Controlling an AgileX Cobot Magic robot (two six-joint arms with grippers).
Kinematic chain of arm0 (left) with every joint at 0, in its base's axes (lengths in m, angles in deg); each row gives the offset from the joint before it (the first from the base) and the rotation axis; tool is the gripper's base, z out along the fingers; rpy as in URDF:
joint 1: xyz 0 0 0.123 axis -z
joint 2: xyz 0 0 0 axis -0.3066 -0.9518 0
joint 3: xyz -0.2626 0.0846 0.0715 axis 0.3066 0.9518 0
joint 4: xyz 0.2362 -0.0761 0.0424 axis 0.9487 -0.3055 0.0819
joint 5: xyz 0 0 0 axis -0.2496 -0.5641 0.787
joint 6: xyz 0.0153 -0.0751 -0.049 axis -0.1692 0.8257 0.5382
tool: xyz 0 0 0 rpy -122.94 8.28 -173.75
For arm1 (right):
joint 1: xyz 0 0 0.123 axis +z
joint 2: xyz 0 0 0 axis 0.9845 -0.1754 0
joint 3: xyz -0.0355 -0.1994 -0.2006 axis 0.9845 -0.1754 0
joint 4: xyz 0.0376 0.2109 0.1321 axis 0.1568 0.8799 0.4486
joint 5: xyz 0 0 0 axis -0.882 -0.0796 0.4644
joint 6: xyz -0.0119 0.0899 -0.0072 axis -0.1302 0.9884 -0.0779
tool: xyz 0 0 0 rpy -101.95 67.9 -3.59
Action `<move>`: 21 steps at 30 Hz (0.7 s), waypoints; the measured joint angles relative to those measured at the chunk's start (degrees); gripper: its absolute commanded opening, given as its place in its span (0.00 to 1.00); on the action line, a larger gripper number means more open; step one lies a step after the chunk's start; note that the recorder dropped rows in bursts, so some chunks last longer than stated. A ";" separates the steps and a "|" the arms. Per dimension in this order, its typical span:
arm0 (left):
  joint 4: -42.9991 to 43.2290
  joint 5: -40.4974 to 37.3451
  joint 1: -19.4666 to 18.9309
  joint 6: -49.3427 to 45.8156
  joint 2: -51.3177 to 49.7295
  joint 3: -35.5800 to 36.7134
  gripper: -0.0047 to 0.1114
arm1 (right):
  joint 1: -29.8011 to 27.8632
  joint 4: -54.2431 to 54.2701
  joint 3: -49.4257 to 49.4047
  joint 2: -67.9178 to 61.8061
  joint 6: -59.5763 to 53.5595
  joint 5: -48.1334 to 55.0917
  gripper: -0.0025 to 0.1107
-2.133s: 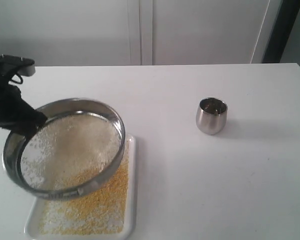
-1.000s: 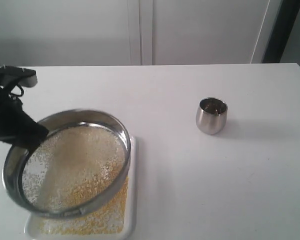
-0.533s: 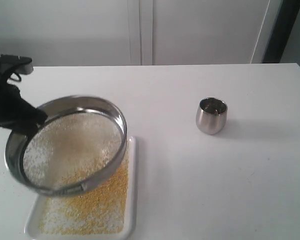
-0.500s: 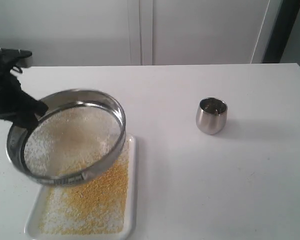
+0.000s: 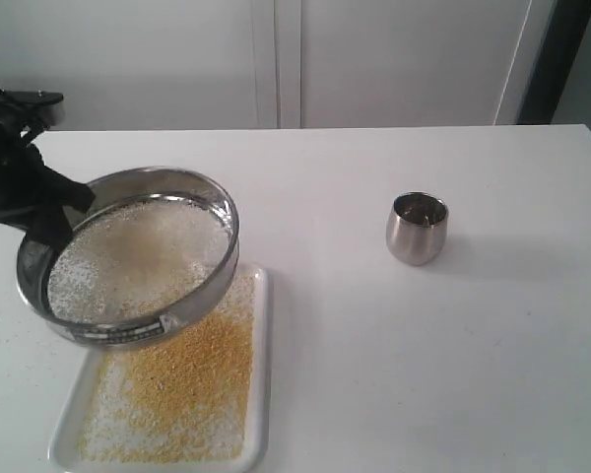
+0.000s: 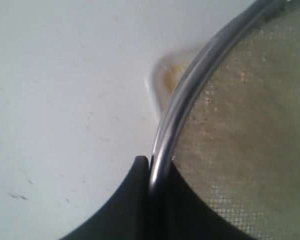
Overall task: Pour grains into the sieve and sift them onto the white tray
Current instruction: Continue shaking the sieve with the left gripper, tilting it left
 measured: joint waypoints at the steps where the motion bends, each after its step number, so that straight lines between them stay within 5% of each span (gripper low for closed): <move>1: -0.85 -1.14 0.14 -0.94 0.63 1.75 0.04 | 0.00 0.00 0.00 0.00 0.00 0.00 0.02; 5: -1.18 5.46 4.12 -1.88 7.95 12.99 0.04 | 0.00 0.00 0.00 0.00 0.00 0.00 0.02; 8: 1.67 7.52 3.04 1.15 7.43 9.85 0.04 | 0.00 0.00 0.00 0.00 0.00 0.00 0.02; 12: 3.74 0.44 0.97 2.81 0.46 1.25 0.04 | 0.00 0.00 0.00 0.00 0.00 0.00 0.02; 21: 4.02 8.03 5.39 2.12 10.13 11.76 0.04 | 0.00 0.00 0.00 0.00 0.00 0.00 0.02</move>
